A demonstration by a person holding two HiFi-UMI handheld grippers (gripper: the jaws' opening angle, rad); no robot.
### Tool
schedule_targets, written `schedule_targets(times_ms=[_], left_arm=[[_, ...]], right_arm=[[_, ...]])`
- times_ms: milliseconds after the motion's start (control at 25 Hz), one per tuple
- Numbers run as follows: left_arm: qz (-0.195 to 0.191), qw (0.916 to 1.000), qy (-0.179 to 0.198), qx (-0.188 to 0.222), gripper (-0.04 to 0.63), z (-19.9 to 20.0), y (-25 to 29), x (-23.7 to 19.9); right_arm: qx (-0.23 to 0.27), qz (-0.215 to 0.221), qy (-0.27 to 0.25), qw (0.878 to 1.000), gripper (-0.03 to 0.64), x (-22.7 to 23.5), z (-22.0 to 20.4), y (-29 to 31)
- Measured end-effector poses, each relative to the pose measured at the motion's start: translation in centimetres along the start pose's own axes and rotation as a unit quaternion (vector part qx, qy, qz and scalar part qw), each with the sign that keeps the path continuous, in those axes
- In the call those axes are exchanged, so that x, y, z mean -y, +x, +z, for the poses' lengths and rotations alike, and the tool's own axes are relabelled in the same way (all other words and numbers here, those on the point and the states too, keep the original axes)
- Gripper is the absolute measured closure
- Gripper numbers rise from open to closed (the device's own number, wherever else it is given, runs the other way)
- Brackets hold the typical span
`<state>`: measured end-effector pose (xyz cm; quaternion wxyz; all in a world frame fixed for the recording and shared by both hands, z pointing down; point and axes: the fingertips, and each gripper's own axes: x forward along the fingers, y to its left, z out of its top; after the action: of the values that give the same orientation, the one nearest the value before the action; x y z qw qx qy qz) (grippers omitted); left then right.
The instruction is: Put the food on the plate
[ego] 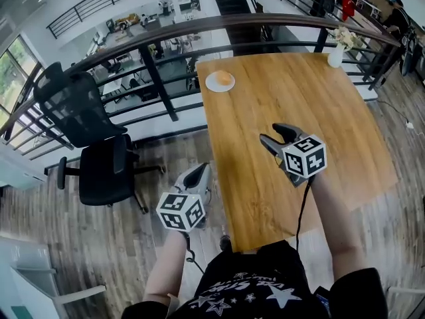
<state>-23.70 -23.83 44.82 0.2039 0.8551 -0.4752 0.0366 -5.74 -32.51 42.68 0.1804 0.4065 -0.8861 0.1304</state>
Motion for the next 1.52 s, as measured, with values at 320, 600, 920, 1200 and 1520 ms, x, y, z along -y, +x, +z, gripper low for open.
schedule_targets(times_ms=[320, 600, 920, 1200, 1520], left_arm=[[0.027, 0.9995, -0.016, -0.005, 0.594, -2.5, 0.2, 5.8], [0.037, 0.9992, -0.014, -0.001, 0.594, -5.1, 0.1, 12.3], [0.050, 0.9986, -0.011, 0.011, 0.594, -7.5, -0.8, 19.2], [0.061, 0.9980, -0.014, 0.008, 0.594, -10.3, -1.4, 24.4], [0.075, 0.9969, -0.023, 0.011, 0.594, -13.0, -2.1, 30.1]], right_arm=[[0.010, 0.033, 0.046, 0.998, 0.454, 1.8, -4.4, -5.7], [0.023, 0.022, 0.065, 0.997, 0.563, 4.1, -8.0, -12.2], [0.039, 0.015, 0.087, 0.995, 0.609, 5.9, -11.8, -19.2], [0.060, 0.037, 0.092, 0.993, 0.615, 6.3, -14.4, -24.3], [0.059, 0.056, 0.079, 0.994, 0.615, 6.4, -17.1, -29.8]])
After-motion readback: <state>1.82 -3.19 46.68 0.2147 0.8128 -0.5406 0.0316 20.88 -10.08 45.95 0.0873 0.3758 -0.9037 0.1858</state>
